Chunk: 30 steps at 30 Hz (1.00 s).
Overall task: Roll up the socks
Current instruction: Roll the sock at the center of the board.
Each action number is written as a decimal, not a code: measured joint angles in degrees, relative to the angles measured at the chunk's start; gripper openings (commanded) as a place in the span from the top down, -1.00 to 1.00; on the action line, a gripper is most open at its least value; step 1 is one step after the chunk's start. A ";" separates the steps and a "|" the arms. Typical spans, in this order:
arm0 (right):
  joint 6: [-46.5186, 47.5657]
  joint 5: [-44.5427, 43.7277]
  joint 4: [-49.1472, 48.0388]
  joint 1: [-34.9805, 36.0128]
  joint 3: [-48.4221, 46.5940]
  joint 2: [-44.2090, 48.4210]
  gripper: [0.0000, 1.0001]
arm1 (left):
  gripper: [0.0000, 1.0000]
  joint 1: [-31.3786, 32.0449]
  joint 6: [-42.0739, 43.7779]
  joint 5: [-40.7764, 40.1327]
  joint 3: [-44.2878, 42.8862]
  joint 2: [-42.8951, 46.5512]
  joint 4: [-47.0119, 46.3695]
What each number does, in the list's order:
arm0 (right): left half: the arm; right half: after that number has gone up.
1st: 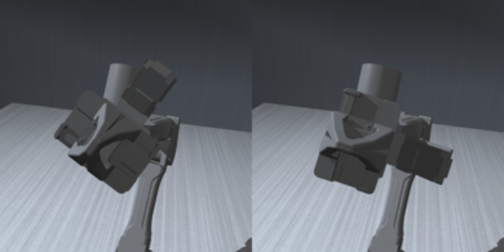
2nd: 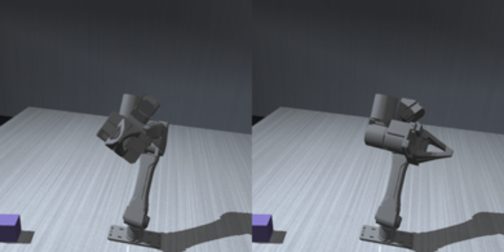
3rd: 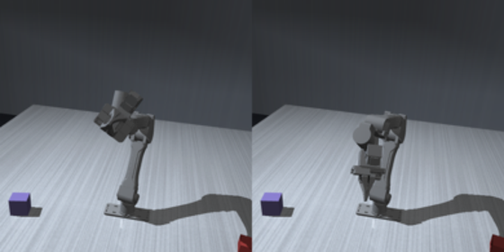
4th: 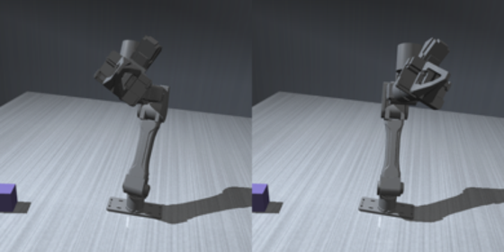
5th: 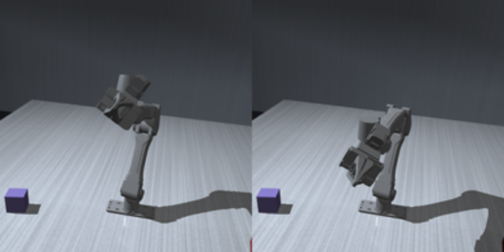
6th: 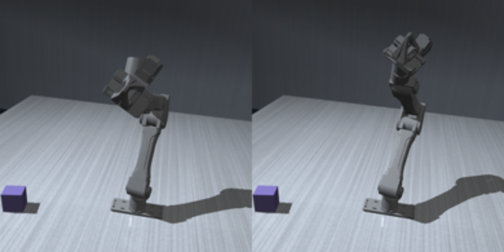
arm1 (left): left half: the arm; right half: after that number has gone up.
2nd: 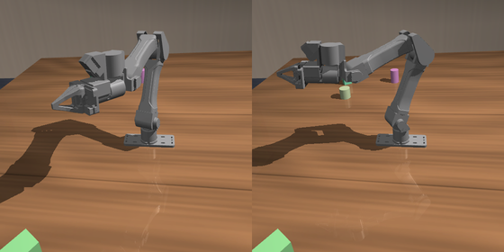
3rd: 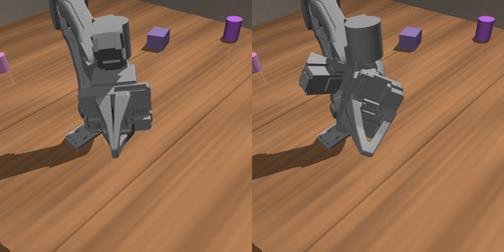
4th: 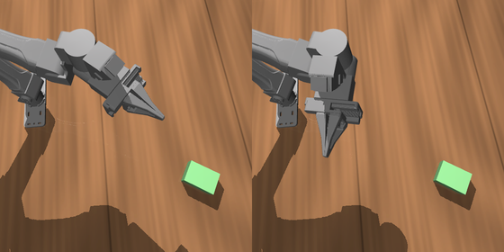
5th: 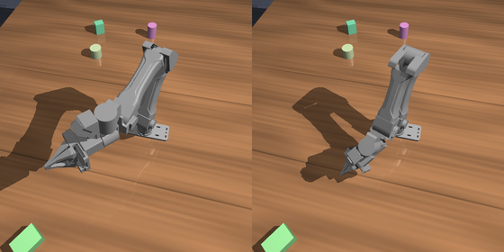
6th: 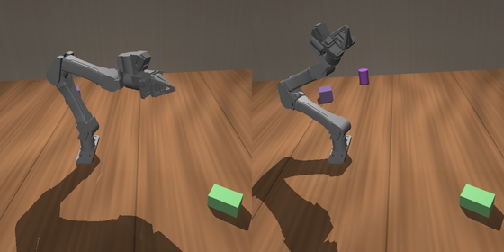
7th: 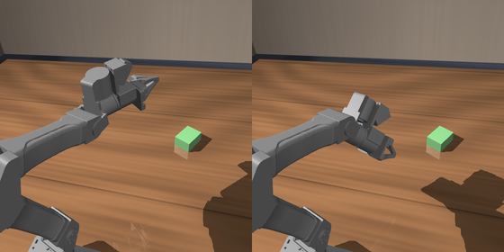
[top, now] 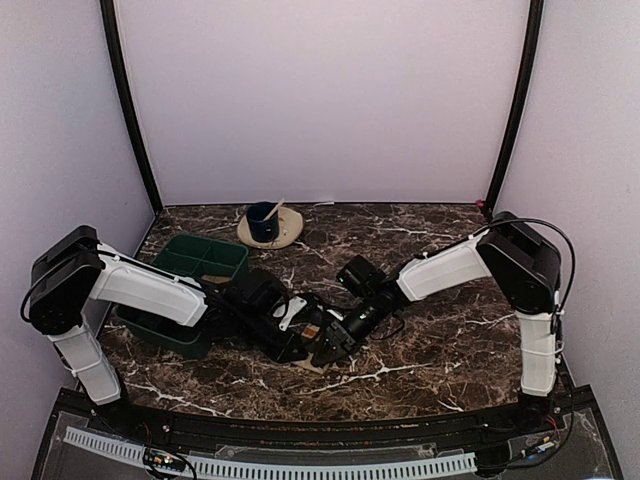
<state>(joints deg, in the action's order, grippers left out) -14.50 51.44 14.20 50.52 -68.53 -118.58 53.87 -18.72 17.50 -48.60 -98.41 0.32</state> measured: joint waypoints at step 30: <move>-2.56 -4.96 -6.97 -1.95 6.43 4.66 0.10 | 0.89 -0.13 -2.25 0.94 -0.28 -2.14 -2.82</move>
<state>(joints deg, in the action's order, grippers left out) -17.06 46.48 7.22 48.58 -62.11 -113.93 53.74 -20.97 18.44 -48.88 -100.55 -2.50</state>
